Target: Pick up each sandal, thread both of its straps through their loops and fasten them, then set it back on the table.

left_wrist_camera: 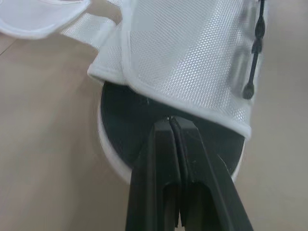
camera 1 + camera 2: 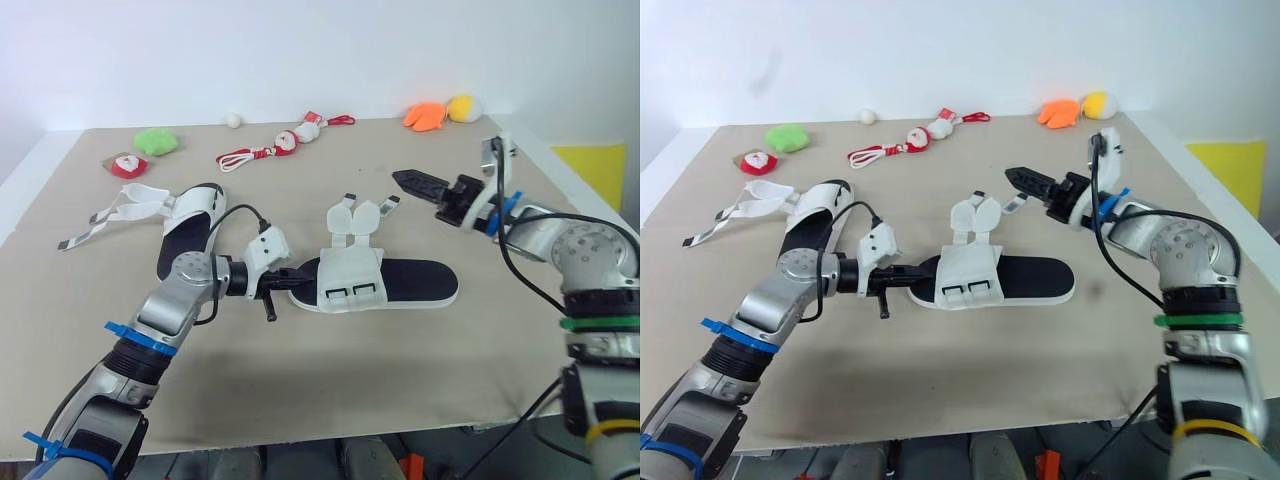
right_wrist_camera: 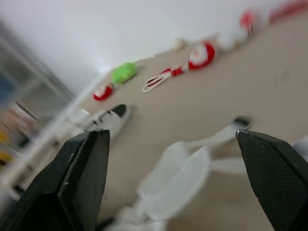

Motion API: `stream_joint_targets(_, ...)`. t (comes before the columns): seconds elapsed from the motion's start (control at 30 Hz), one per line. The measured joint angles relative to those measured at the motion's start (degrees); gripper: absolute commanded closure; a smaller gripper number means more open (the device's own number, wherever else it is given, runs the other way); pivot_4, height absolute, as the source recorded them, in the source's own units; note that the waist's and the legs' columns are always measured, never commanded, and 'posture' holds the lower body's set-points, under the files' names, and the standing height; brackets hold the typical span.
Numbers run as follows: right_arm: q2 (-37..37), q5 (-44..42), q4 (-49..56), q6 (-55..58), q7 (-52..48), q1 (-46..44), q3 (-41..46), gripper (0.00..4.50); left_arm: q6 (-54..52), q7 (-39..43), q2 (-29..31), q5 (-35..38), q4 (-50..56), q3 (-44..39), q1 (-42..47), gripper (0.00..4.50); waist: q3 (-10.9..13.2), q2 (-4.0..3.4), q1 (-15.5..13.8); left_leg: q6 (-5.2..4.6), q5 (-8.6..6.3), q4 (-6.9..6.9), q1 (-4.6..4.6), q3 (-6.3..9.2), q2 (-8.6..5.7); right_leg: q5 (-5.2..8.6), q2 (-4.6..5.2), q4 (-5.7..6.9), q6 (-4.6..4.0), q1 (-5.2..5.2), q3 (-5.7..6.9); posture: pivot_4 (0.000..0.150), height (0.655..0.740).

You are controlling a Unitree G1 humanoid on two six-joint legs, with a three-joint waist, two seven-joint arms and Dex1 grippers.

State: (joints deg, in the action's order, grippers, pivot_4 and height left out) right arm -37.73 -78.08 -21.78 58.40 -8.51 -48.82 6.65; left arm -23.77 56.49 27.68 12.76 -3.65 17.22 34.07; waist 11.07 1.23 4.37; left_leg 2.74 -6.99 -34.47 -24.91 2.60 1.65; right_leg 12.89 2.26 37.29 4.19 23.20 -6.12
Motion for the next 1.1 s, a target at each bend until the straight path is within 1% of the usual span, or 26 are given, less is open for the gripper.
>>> stream_joint_targets(0.03, 1.48, -1.37, -1.64, 1.62, 3.69, -0.55, 1.64, 0.00, 0.23, 0.00, 0.00, -0.49, -0.19, 0.12, -0.01, 4.43, 0.00, 0.00, -0.05, -0.01, 0.00, 0.00, -0.09, 0.02, 0.00, 0.00, -0.02, 0.00, 0.01, 0.06, 0.00, 0.150, 0.7400)
stream_joint_targets(0.07, 3.86, -3.68, -3.97, 3.64, 10.16, -1.20, 4.35, 0.00, 0.51, 0.03, -0.02, -1.03, -0.26, 0.20, -0.06, 4.43, 0.00, 0.00, -0.06, -0.01, 0.01, 0.00, -0.20, 0.01, 0.00, -0.01, -0.02, -0.03, 0.05, 0.14, 0.00, 0.150, 0.7400)
stream_joint_targets(0.1, 4.84, -4.82, -4.89, 4.36, 13.03, -1.25, 5.28, 0.00, 0.84, 0.07, -0.04, -1.11, -0.22, 0.23, -0.08, 4.43, 0.00, 0.00, -0.06, -0.01, 0.01, 0.01, -0.22, 0.01, -0.01, 0.00, -0.02, -0.04, 0.10, 0.14, 0.00, 0.150, 0.7400)
stream_joint_targets(0.13, 6.55, -6.18, -5.80, 4.80, 17.20, -1.41, 6.97, 0.00, 0.95, 0.07, -0.04, -1.16, -0.18, 0.20, -0.20, 4.43, -0.01, 0.00, -0.06, -0.02, 0.00, 0.02, -0.22, 0.01, 0.00, 0.01, -0.03, -0.06, 0.12, 0.13, -0.01, 0.150, 0.7400)
stream_joint_targets(0.17, 9.98, -8.12, -6.89, 4.35, 23.46, -1.56, 10.03, 0.00, 0.99, 0.01, -0.05, -1.31, -0.05, 0.05, -0.35, 4.43, -0.02, 0.01, 0.02, -0.04, -0.01, 0.02, -0.22, 0.01, 0.01, -0.01, -0.05, -0.07, 0.18, 0.13, -0.02, 0.150, 0.7400)
stream_joint_targets(0.2, 12.09, -9.08, -7.45, 3.96, 27.38, -1.56, 11.38, 0.00, 0.98, -0.04, -0.10, -1.42, 0.06, 0.01, -0.41, 4.43, -0.02, 0.00, 0.05, -0.05, -0.01, 0.04, -0.23, 0.01, 0.01, -0.11, -0.06, -0.07, 0.38, 0.14, -0.02, 0.150, 0.7400)
stream_joint_targets(0.27, 15.41, -9.64, -7.95, 2.89, 33.35, -1.58, 13.24, 0.00, 0.97, -0.35, -0.28, -1.48, 0.30, -0.02, -0.64, 4.43, -0.02, 0.00, 0.03, -0.05, -0.01, 0.04, -0.23, 0.04, 0.03, -0.11, -0.10, -0.07, 0.39, 0.15, -0.02, 0.150, 0.7400)
stream_joint_targets(0.37, 19.07, -9.18, -9.53, -0.87, 38.60, -1.97, 16.43, 0.00, 0.91, -1.02, -0.32, -1.49, 0.82, -0.11, -1.15, 4.43, -0.02, -0.01, 0.08, -0.06, 0.00, 0.04, -0.23, 0.04, 0.07, -0.09, -0.14, -0.14, 0.33, 0.14, -0.03, 0.150, 0.7400)
stream_joint_targets(0.5, 21.24, -5.37, -13.64, -6.27, 39.78, -4.03, 19.06, 0.00, 0.83, -1.36, -0.07, -1.59, 1.63, -0.38, -1.83, 4.43, -0.02, -0.02, 0.18, -0.08, 0.00, 0.04, -0.21, 0.03, 0.10, -0.11, -0.18, -0.14, 0.30, 0.15, -0.05, 0.150, 0.7400)
stream_joint_targets(0.6, 21.61, -1.43, -17.11, -12.03, 38.54, -6.68, 21.48, 0.00, 0.76, -1.55, 0.00, -1.63, 2.07, -0.39, -2.10, 4.43, -0.03, -0.03, 0.23, -0.08, 0.01, 0.05, -0.21, 0.04, 0.14, -0.11, -0.23, -0.17, 0.30, 0.15, -0.04, 0.150, 0.7400)
stream_joint_targets(0.7, 22.09, 1.24, -19.62, -15.47, 36.99, -7.93, 23.86, 0.00, 0.53, -1.58, 0.08, -1.63, 2.63, -0.49, -2.40, 4.43, -0.03, -0.03, 0.25, -0.08, 0.00, 0.10, -0.22, 0.04, 0.14, -0.08, -0.24, -0.21, 0.26, 0.15, -0.04, 0.150, 0.7400)
stream_joint_targets(1.1, 26.13, 5.43, -23.69, -14.07, 35.07, -10.43, 27.80, 0.00, -0.05, -2.08, 0.09, -2.27, 3.99, -0.73, -3.07, 4.43, -0.03, -0.04, 0.37, -0.10, -0.01, 0.14, -0.22, 0.05, 0.16, -0.06, -0.26, -0.22, 0.23, 0.16, -0.04, 0.150, 0.7400)
